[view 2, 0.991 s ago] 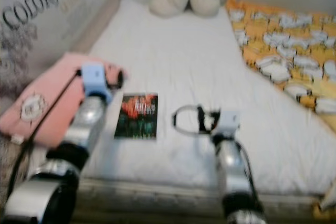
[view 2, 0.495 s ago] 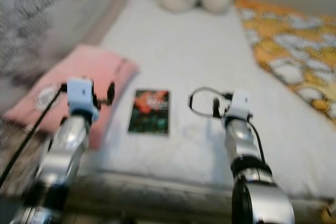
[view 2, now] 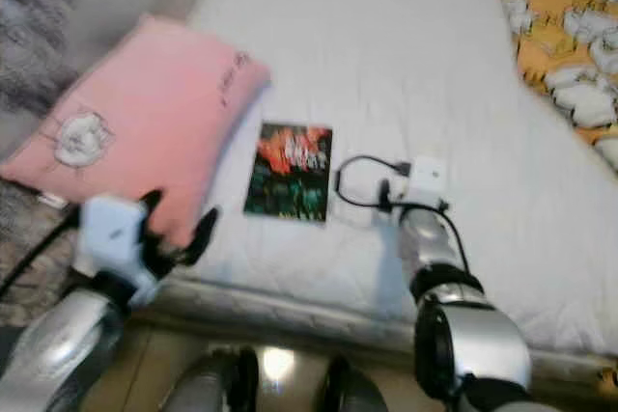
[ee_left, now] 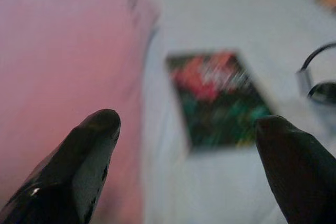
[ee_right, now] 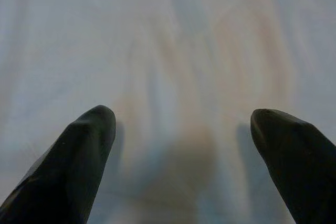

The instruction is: Clean up the room

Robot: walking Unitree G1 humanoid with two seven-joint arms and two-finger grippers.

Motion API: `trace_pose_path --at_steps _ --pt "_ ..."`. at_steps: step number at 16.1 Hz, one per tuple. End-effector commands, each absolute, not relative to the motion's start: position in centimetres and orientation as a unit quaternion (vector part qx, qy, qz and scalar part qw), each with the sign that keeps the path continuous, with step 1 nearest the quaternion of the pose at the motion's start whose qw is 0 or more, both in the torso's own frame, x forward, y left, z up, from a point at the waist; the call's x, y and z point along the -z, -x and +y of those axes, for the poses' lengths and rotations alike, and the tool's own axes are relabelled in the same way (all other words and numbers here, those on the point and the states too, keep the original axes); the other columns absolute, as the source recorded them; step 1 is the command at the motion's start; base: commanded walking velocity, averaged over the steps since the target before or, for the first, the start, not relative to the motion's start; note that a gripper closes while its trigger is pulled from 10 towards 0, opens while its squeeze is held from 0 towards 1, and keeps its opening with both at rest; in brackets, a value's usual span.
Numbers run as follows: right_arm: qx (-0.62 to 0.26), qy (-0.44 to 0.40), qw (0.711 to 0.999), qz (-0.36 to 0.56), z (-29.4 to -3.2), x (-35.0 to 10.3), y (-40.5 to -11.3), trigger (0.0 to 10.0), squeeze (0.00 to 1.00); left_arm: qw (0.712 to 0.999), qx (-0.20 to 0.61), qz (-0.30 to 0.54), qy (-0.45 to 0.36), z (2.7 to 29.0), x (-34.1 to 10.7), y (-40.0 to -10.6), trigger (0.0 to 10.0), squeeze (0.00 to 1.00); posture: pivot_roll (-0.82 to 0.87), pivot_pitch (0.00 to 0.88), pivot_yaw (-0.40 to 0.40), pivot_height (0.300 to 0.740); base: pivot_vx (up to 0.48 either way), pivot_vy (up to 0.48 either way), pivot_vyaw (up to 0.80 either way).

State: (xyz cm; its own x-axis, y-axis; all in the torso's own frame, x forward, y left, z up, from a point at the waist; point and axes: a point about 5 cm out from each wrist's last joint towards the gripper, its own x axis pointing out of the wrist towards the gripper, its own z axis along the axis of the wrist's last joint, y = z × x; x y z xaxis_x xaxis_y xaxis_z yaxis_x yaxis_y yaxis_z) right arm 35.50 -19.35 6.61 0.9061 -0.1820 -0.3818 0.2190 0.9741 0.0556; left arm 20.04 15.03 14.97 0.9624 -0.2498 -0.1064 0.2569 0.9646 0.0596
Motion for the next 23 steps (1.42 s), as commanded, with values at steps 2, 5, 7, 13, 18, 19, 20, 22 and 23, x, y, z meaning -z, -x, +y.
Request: trace_pose_path --at_steps 2,5,7,13,18,19,20,22,23 --pt "0.118 -0.067 0.97 0.203 -19.1 -6.3 -35.4 10.0 0.0 0.991 0.114 0.059 -0.039 15.5 -15.5 -18.9 10.0 0.0 0.5 0.381 -0.045 0.74 0.0 0.0 0.0" --pt "0.08 -0.09 0.972 0.202 -16.7 -6.9 -36.1 10.0 0.0 0.991 0.111 0.068 -0.039 15.1 -15.9 -18.2 10.0 0.0 0.5 0.388 -0.068 0.74 0.0 0.0 0.0" --pt "0.042 -0.103 0.974 0.197 -14.9 -7.3 -36.5 10.0 0.0 0.985 0.149 0.068 -0.052 14.2 -16.3 -17.6 10.0 0.0 0.5 0.386 -0.076 0.74 0.0 0.0 0.0" --pt "-0.053 -0.121 0.974 0.186 -10.0 -8.3 -36.9 10.0 0.0 0.981 0.166 0.096 -0.031 13.3 -15.9 -17.0 10.0 0.0 0.52 0.382 -0.1 0.74 0.0 0.0 0.0" --pt "-0.113 -0.076 0.982 0.134 -7.0 -10.7 -37.6 10.0 0.0 0.982 0.156 0.103 -0.021 13.2 -15.7 -16.9 10.0 0.0 0.51 0.374 -0.128 0.74 0.0 0.0 0.0" --pt "-0.09 -0.06 0.987 0.118 -7.6 -11.0 -37.8 10.0 0.0 0.982 0.156 0.104 -0.018 13.1 -15.6 -16.8 10.0 0.0 0.5 0.37 -0.135 0.74 0.0 0.0 0.0" --pt "-0.092 -0.047 0.989 0.11 -7.6 -10.9 -37.7 10.0 0.0 0.982 0.157 0.107 -0.013 12.9 -15.3 -16.9 10.0 0.0 0.49 0.363 -0.141 0.74 0.0 0.0 0.0" --pt "-0.118 -0.059 0.983 0.128 -6.6 -9.9 -37.0 10.0 0.0 0.981 0.161 0.109 -0.01 12.7 -15.1 -17.0 10.0 0.0 0.48 0.355 -0.145 0.74 0.0 0.0 0.0" --pt "-0.139 -0.062 0.979 0.136 -5.7 -9.5 -36.6 10.0 0.0 0.981 0.159 0.111 -0.009 12.7 -14.9 -17.1 10.0 0.0 0.49 0.349 -0.145 0.74 0.0 0.0 0.0"
